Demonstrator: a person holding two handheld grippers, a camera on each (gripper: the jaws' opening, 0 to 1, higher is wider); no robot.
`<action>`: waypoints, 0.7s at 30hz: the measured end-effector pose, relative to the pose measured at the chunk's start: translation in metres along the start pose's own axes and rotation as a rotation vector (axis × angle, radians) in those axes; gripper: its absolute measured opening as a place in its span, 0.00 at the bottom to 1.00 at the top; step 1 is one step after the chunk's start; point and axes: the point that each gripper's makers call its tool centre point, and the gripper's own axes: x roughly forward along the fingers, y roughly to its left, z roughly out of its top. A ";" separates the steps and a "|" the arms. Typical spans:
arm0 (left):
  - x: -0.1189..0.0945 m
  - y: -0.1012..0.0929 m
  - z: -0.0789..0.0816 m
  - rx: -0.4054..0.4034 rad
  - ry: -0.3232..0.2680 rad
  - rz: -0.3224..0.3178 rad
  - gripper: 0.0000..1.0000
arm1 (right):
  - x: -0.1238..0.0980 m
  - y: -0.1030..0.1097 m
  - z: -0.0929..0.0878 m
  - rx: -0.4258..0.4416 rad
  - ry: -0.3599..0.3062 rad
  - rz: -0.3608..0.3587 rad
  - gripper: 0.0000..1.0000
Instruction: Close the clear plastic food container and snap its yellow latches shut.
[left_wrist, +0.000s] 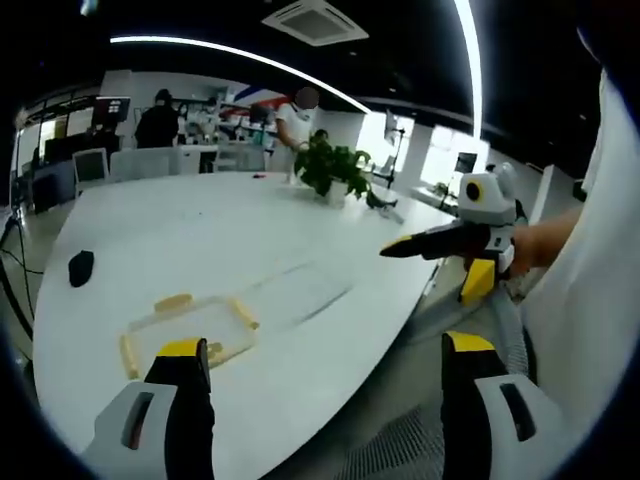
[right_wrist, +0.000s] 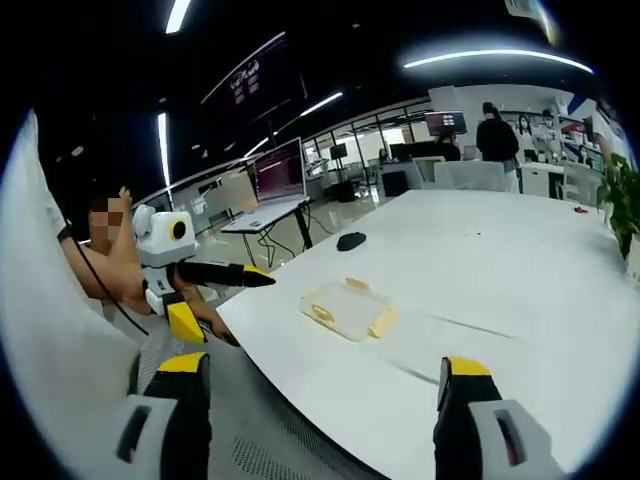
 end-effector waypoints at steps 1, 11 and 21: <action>0.000 0.000 0.000 -0.004 0.000 -0.001 0.95 | 0.000 0.000 0.000 0.001 -0.001 -0.001 0.95; 0.001 0.000 -0.001 -0.002 0.003 -0.006 0.94 | 0.001 0.002 0.001 -0.001 -0.004 0.007 0.92; 0.000 0.000 -0.001 -0.003 0.002 -0.004 0.94 | 0.001 0.001 0.001 0.007 -0.008 0.007 0.96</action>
